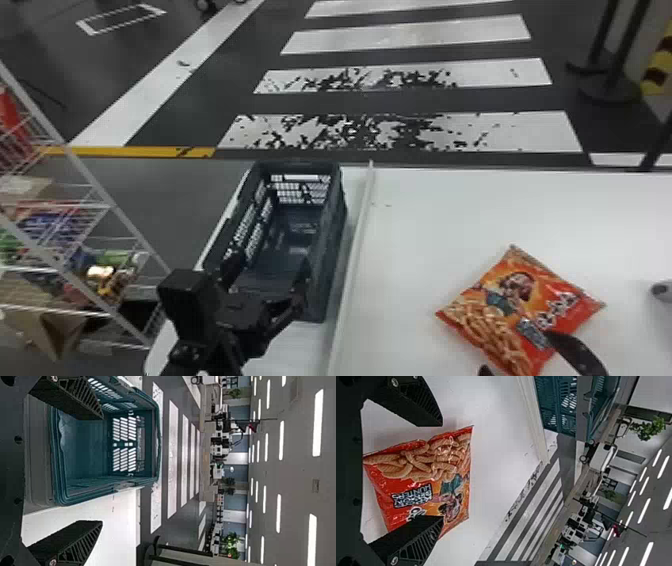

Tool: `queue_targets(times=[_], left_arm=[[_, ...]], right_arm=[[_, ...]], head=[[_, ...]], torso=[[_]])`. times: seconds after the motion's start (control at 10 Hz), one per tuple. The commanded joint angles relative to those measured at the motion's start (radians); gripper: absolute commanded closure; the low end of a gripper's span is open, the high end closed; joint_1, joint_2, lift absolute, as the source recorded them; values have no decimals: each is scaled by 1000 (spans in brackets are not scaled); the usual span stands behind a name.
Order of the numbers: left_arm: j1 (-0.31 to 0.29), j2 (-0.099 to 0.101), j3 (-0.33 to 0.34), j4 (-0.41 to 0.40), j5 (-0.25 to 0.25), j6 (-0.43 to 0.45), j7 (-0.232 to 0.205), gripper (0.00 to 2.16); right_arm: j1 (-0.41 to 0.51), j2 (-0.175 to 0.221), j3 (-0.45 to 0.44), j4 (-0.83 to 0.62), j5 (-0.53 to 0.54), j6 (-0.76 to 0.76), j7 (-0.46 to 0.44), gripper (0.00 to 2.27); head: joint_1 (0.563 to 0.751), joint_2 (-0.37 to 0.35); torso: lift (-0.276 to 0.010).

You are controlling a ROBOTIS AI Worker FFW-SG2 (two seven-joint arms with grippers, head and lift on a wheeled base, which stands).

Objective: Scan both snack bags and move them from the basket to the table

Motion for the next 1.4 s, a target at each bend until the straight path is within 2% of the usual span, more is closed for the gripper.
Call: queue_targets(times=[0.0, 0.2, 0.6, 0.7, 0.9, 1.3], left_arm=[[-5, 0, 1, 37, -1, -42, -1, 53], [-1, 2, -1, 57, -3, -70, -8, 53], [-7, 9, -19, 52, -4, -70, -15, 53], [-8, 17, -27, 52, -4, -70, -15, 53], [-10, 17, -33, 52, -4, -70, -15, 53], [-11, 17, -52, 52, -17, -70, -15, 53]], right_arm=[[-9, -14, 7, 3, 15, 38, 10, 90], [-10, -48, 32, 5, 66, 77, 13, 90], [-17, -62, 61, 46, 156, 71, 4, 90], [-24, -65, 78, 60, 181, 68, -13, 90], [-69, -69, 121, 118, 233, 56, -47, 103], [-139, -74, 159, 203, 250, 31, -70, 110]], head=[[695, 226], [695, 226], [695, 213], [695, 207], [695, 198], [695, 190]], torso=[[-98], [-98], [-98], [-98], [-98], [-98]])
